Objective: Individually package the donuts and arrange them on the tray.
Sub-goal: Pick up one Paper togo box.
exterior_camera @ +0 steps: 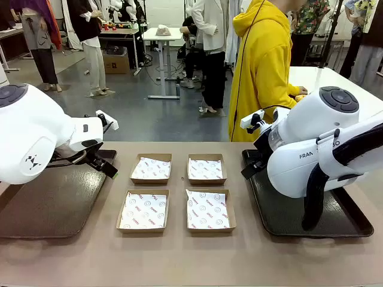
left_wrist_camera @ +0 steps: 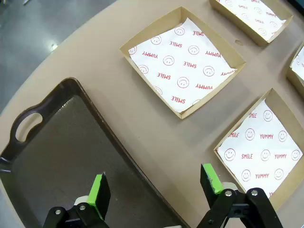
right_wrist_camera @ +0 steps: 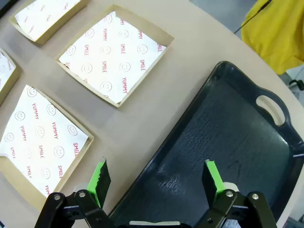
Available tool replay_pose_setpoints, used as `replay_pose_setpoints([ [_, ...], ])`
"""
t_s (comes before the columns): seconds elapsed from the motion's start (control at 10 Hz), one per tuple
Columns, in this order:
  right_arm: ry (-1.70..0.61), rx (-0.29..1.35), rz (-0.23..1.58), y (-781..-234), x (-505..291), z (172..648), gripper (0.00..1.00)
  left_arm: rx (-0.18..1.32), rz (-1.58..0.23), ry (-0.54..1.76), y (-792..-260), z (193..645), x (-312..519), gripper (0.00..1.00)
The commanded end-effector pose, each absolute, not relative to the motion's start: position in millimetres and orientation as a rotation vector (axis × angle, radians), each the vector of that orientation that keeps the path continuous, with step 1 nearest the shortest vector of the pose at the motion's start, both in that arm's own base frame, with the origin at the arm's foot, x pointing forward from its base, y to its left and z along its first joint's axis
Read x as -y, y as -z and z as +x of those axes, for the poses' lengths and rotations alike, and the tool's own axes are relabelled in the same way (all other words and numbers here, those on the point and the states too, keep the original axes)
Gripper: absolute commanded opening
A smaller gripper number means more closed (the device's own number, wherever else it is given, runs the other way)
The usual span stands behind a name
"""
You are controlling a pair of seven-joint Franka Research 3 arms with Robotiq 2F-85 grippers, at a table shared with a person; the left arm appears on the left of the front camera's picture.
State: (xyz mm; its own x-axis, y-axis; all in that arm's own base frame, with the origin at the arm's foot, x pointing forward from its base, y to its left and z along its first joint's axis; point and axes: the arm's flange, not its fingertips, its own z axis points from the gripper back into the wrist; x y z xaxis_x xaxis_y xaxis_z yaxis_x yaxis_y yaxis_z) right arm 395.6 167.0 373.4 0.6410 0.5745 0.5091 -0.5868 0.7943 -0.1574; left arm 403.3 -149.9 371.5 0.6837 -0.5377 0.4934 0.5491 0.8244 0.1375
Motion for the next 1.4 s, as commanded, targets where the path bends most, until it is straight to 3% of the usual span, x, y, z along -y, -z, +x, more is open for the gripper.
replay_pose_setpoints([
  [0.0,-0.662,0.572,0.023,-373.4,-167.0,395.6,1.00,0.546,-0.022,0.609,-371.5,403.3,149.9,1.00],
  [1.2,-0.662,0.572,0.023,-373.4,-167.0,395.7,1.00,0.546,-0.022,0.609,-371.5,403.3,150.0,1.00],
  [1.3,-0.650,0.568,-0.042,-375.9,-161.2,373.1,1.00,0.516,-0.011,0.616,-374.1,375.6,140.8,1.00],
])
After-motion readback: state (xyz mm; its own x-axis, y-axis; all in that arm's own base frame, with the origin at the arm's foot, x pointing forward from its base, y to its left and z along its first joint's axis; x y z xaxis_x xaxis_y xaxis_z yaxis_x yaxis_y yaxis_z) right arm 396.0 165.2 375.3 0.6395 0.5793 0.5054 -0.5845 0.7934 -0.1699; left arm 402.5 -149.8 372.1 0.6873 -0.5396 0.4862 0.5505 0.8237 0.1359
